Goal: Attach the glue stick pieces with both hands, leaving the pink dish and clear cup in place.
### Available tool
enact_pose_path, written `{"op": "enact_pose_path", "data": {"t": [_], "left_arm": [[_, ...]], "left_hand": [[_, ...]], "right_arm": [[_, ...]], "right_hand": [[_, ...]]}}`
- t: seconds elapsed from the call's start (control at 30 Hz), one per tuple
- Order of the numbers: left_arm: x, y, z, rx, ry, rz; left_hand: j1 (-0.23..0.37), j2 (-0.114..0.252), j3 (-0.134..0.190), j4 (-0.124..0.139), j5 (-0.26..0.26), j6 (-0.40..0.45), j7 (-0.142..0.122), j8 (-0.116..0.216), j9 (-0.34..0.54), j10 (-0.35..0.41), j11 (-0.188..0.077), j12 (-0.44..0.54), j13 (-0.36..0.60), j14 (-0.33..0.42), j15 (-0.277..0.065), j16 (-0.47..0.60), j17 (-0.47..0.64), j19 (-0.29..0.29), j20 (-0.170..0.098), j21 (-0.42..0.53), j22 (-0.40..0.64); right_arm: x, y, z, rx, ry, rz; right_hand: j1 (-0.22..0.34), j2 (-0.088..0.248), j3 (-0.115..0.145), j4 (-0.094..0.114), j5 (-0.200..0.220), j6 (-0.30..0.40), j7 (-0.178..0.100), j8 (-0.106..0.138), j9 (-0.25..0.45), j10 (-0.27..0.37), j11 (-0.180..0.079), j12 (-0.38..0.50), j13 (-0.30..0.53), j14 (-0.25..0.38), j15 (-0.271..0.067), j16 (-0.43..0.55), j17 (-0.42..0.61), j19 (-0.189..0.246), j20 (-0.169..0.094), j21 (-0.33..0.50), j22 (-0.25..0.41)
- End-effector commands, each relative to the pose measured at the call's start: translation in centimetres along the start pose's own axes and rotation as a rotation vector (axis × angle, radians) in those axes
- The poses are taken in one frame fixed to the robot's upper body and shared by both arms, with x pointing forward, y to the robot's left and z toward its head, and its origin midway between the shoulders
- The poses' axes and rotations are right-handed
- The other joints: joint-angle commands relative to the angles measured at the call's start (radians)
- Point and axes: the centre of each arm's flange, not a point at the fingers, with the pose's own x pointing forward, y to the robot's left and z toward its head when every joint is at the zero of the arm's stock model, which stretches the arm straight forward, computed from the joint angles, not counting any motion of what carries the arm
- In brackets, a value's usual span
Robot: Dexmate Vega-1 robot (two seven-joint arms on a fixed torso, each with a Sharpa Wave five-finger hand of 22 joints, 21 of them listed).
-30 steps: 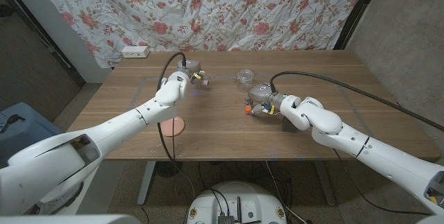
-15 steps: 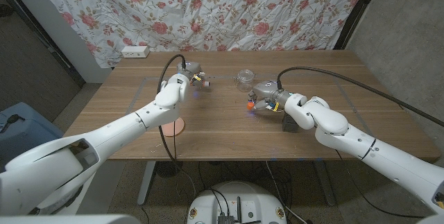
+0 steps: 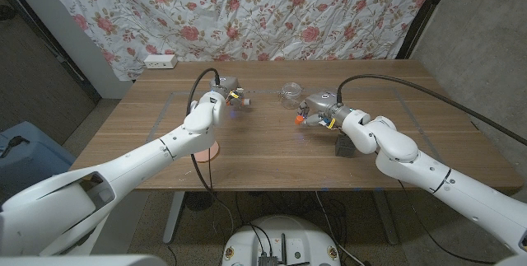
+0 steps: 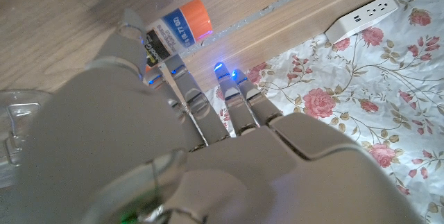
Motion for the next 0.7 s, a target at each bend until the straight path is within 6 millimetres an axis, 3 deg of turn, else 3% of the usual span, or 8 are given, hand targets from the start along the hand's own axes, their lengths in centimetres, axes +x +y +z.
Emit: {"op": "enact_pose_path", "data": {"t": [0.03,0.7], "left_arm": [[-1.1,-0.1,0.6,-0.027,-0.025,0.017],[-2.5,-0.6,0.8,-0.18,-0.016,0.036]], "left_hand": [[-0.069,0.08,0.024,0.014,0.006,0.094,0.088,-0.001,0.001,0.109,0.025,0.006,0.016,0.007,-0.152,-0.002,0.001,-0.001,-0.027,0.003,0.005],[-0.07,0.081,0.028,0.013,0.006,0.096,0.093,-0.005,-0.003,0.11,0.025,0.007,0.016,0.007,-0.154,-0.002,0.002,-0.003,-0.023,0.003,0.005]], "right_arm": [[-0.6,-0.4,-0.6,0.105,0.049,-0.04],[-0.5,-0.8,-1.6,0.291,0.118,-0.093]], "right_hand": [[-0.011,0.004,-0.003,0.0,0.003,0.013,0.0,0.006,0.004,0.014,0.0,0.002,0.002,0.006,-0.141,0.005,0.003,0.009,0.004,0.0,0.004],[-0.018,0.006,-0.012,0.0,0.004,0.016,0.0,0.0,-0.003,0.023,0.0,0.0,0.003,0.006,-0.141,0.008,0.004,0.009,0.006,-0.001,0.004]]}}
